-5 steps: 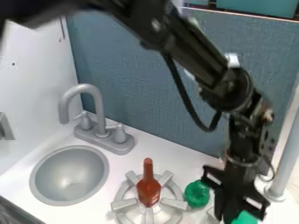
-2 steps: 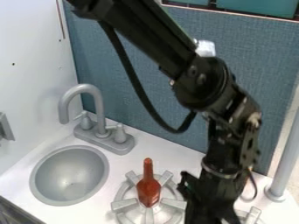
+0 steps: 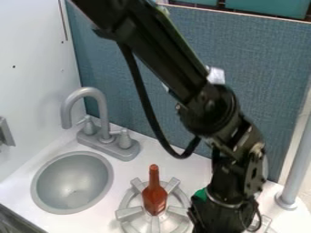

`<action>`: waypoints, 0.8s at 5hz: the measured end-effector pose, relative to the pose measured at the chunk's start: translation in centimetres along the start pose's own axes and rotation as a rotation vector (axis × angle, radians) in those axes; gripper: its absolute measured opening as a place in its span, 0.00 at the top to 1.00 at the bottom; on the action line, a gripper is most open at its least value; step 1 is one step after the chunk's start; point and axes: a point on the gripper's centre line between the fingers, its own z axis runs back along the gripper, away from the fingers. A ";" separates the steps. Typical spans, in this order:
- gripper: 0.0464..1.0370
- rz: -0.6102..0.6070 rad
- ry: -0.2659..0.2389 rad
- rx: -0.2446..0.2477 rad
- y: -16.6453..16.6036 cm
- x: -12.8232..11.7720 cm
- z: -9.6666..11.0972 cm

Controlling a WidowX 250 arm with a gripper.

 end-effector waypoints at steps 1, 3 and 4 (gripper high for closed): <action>0.95 -0.021 0.018 0.002 0.3 0.2 -1.9; 0.95 -0.101 0.063 0.024 -0.3 0.8 -4.1; 0.95 -0.138 0.032 0.034 -0.1 1.4 -4.7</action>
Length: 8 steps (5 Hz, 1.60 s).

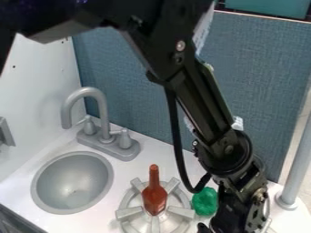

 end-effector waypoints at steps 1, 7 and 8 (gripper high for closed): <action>0.95 -0.069 -0.076 0.011 0.0 0.9 -0.2; 0.03 -0.057 -0.094 0.065 0.3 1.8 -0.3; 0.03 -0.033 -0.144 0.081 0.2 1.8 2.2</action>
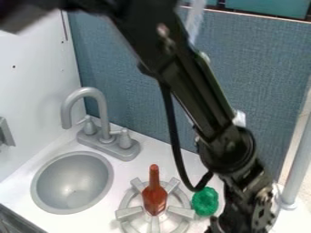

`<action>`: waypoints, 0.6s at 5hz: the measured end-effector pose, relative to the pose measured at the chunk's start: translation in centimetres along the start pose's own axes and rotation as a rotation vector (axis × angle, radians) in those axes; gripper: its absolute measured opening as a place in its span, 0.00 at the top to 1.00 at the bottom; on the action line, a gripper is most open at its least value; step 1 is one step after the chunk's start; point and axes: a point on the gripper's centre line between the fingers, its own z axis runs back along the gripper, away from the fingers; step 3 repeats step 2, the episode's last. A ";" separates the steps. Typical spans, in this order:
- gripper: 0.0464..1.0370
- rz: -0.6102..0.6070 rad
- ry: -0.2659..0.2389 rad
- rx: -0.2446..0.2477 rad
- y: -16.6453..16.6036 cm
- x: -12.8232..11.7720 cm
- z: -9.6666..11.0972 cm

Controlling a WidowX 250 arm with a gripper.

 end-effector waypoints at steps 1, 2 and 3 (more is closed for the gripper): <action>0.03 0.057 -0.091 0.041 0.3 0.2 5.2; 0.04 0.150 -0.099 0.074 1.0 -0.9 8.3; 0.04 0.150 -0.099 0.074 1.0 -0.9 8.3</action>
